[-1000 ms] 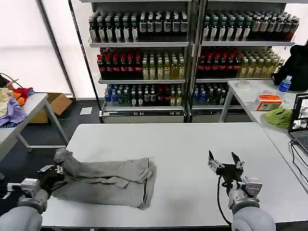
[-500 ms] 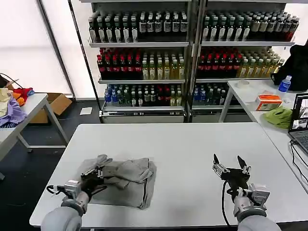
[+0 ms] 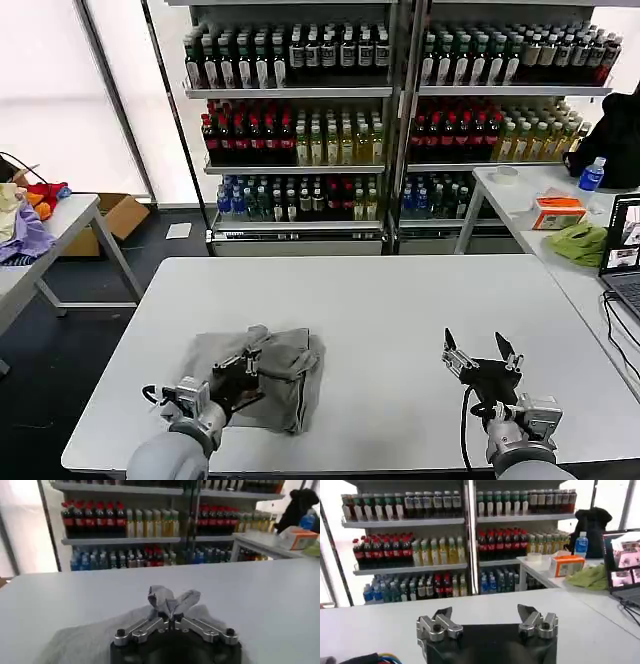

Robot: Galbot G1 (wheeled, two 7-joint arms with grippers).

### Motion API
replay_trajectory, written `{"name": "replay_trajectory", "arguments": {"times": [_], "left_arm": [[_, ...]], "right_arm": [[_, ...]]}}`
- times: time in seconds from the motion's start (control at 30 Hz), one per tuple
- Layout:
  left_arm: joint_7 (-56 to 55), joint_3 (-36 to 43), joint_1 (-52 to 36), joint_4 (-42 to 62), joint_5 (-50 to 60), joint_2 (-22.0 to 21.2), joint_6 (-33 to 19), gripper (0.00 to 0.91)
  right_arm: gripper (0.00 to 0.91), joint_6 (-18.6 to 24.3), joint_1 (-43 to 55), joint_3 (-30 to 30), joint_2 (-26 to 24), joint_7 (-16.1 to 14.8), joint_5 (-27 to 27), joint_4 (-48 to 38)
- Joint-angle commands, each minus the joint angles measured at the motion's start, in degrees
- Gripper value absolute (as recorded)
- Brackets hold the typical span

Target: Fold and organize the clothes.

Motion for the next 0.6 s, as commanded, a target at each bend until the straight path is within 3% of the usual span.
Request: {"name": "replay_trajectory", "arguments": {"times": [0.03,0.5,0.53,0.57,0.6], "left_arm": [[-0.27,2.28,-0.73,0.03,-0.19,-1.27,0.48,0.000],[0.65,1.88,-0.96,1.71,-0.56,-2.52,0.03,0.010],[0.66,1.99,-1.16,2.73,-0.53,-2.62,-0.31,0.071],[0.68,2.07,-1.19,3.17,-0.41,-2.75,-0.52,0.383],[0.85,2.16,-1.35,3.90,-0.40,-2.90,-0.98,0.907]], "right_arm": [[0.907,-0.06,-0.46,-0.21,0.32,-0.09,-0.33,0.44],[0.907,0.59,-0.25,-1.91,0.48,-0.20,-1.59,-1.52],[0.907,0.65,-0.30,-2.16,0.50,-0.24,-1.83,-1.64],[0.907,0.67,-0.31,-2.30,0.52,-0.25,-1.96,-1.66],[0.907,0.68,-0.28,-2.46,0.61,-0.25,-2.07,-1.66]]}}
